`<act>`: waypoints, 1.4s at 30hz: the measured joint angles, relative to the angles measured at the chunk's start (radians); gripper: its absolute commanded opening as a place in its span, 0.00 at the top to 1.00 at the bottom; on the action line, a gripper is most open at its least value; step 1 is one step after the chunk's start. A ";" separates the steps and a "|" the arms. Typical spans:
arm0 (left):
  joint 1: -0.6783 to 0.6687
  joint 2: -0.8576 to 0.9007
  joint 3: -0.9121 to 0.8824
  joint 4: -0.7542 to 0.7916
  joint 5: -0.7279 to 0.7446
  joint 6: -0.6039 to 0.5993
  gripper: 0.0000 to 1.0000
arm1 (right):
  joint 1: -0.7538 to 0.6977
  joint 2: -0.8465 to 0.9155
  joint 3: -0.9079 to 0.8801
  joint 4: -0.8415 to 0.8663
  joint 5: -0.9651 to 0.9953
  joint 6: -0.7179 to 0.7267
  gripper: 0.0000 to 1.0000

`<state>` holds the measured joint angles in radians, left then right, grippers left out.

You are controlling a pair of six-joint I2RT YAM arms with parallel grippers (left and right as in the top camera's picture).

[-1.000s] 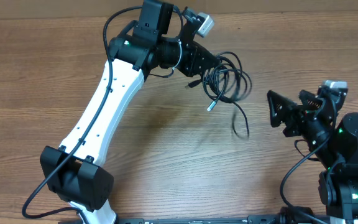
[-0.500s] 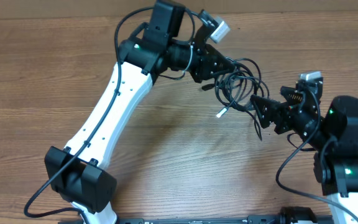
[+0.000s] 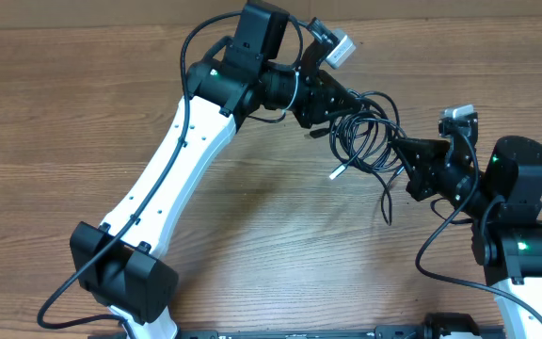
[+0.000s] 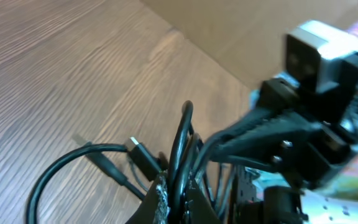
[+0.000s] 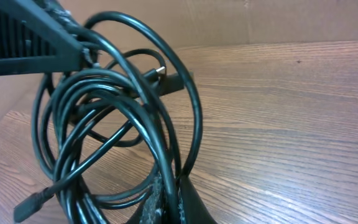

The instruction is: Untangle cables

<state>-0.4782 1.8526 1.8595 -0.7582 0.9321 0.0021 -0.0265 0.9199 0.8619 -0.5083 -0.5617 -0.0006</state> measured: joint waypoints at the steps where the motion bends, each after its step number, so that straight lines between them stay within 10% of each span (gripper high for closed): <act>1: 0.000 0.000 0.000 0.000 -0.030 -0.022 0.96 | 0.000 -0.002 0.000 0.000 0.000 0.001 0.96; 30: -0.006 0.000 0.000 -0.029 -0.399 -0.553 0.96 | 0.001 -0.168 0.000 -0.136 0.426 0.405 0.96; 31: -0.006 0.000 0.000 -0.029 -0.399 -0.555 0.96 | 0.001 -0.168 0.000 -0.143 0.429 0.413 0.89; 32: -0.006 0.000 0.000 -0.029 -0.399 -0.556 0.96 | 0.001 -0.168 0.000 -0.148 0.432 0.418 0.31; 34: -0.004 0.000 0.000 -0.021 -0.407 -0.552 0.96 | 0.001 -0.169 0.000 -0.161 0.451 0.433 0.12; 42: 0.011 0.000 0.000 0.111 -0.180 -0.349 0.96 | 0.001 -0.169 0.000 -0.151 0.460 0.439 0.09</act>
<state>-0.4671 1.8523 1.8595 -0.6476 0.7521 -0.3473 -0.0257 0.7506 0.8619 -0.6594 -0.1017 0.4389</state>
